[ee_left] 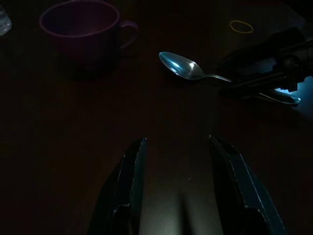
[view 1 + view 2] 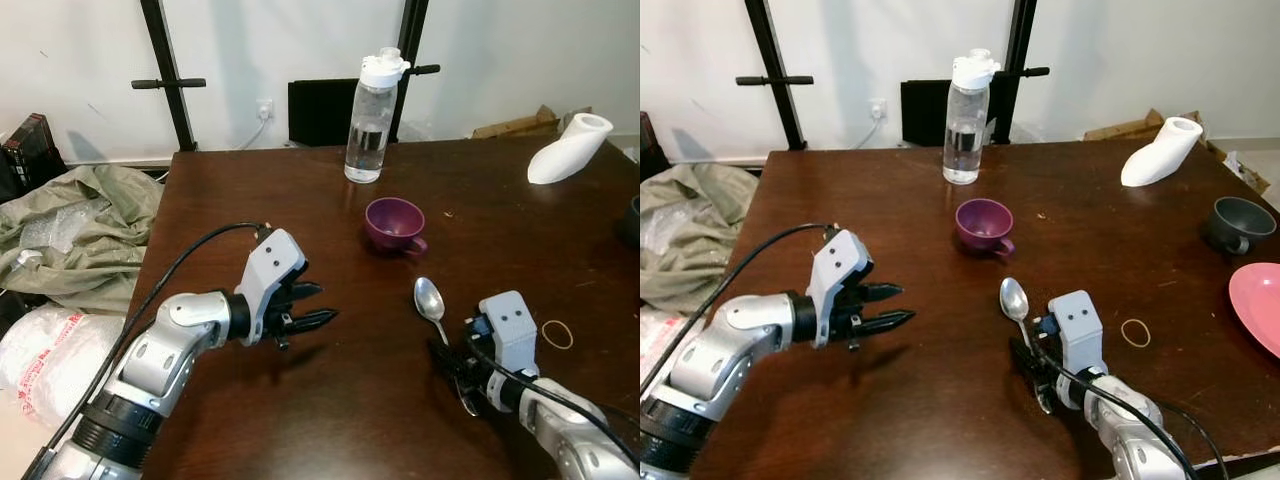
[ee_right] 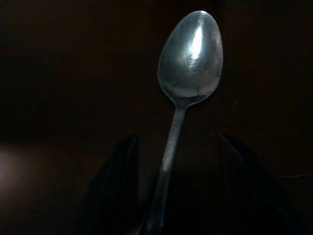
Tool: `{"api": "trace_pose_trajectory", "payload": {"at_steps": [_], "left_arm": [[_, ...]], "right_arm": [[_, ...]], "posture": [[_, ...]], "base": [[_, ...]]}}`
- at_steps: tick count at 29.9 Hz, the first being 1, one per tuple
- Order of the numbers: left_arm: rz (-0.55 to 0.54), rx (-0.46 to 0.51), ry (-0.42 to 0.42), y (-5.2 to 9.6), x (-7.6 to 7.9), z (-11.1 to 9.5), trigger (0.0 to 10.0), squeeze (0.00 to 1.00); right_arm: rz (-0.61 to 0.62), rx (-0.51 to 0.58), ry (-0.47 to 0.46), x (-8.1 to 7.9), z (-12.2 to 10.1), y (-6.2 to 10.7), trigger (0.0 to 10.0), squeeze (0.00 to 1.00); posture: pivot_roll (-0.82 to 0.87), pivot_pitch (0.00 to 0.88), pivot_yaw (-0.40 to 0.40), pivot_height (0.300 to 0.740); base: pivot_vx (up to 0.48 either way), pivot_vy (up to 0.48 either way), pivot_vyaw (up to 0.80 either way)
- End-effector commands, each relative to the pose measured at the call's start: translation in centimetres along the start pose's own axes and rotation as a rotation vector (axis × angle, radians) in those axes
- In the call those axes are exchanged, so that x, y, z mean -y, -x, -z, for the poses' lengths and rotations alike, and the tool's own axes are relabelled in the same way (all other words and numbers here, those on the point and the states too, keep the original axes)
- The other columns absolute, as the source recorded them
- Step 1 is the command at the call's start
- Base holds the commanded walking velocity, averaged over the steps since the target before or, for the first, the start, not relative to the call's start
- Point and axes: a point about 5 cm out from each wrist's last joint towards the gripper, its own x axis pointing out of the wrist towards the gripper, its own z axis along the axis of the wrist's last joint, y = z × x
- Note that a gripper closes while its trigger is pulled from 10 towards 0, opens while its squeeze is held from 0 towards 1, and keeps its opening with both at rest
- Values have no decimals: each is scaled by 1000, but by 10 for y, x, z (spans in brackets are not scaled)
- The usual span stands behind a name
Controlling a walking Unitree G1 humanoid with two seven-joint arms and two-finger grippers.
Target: Setting the table
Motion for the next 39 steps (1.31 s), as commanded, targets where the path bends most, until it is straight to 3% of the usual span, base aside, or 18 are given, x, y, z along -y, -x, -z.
{"api": "trace_pose_trajectory", "payload": {"at_steps": [1, 8, 9, 15, 22, 28, 29, 30, 31, 32, 39], "left_arm": [[-13, -2, -4, -1, -1, 1, 10000, 0], [-49, 1, 18, 0, 0, 5, 10000, 0], [-62, 3, 31, 0, 1, 7, 10000, 0], [-94, 8, 58, 1, 3, 10, 10000, 0], [-112, 8, 71, 2, 4, 12, 10000, 0], [-125, 10, 78, 1, 4, 13, 10000, 0], [-127, 11, 81, 1, 5, 14, 10000, 0], [-127, 11, 82, 1, 6, 14, 10000, 0], [-129, 11, 84, 1, 6, 14, 10000, 0], [-130, 11, 85, 1, 6, 14, 10000, 0], [-136, 11, 91, 1, 7, 16, 10000, 0]], "right_arm": [[-45, -131, -46, -8, 28, 1, 0, 0], [-68, -54, -90, -10, 11, -4, 0, 0], [-79, 10, -117, -13, 1, -6, 0, 0], [-120, 124, -144, -23, -22, -8, 0, 0], [-171, 207, -131, -33, -43, -7, 0, 0], [-191, 208, -4, -40, -50, -6, 0, 0], [-172, 173, 54, -37, -44, -6, 4863, 0], [-169, 167, 62, -36, -43, -6, 4863, 0], [-155, 155, 66, -33, -40, -6, 10000, 0], [-143, 150, 57, -32, -38, -7, 10000, 1000], [-136, 133, 23, -29, -34, -11, 10000, 1000]], "posture": [[15, 201, 92, 740], [15, 195, 88, 740], [16, 193, 85, 740], [16, 188, 83, 740], [16, 186, 80, 740], [14, 180, 78, 740], [12, 176, 76, 740], [12, 176, 76, 740], [12, 176, 76, 740], [12, 176, 76, 740], [18, 170, 72, 740]], "base": [[0, 0, 0], [0, 0, 0], [0, 0, 0], [0, 0, 0], [0, 0, 0], [0, 0, 0], [0, 0, 0], [0, 0, 0], [0, 0, 0], [0, 0, 0], [0, 0, 0]]}}
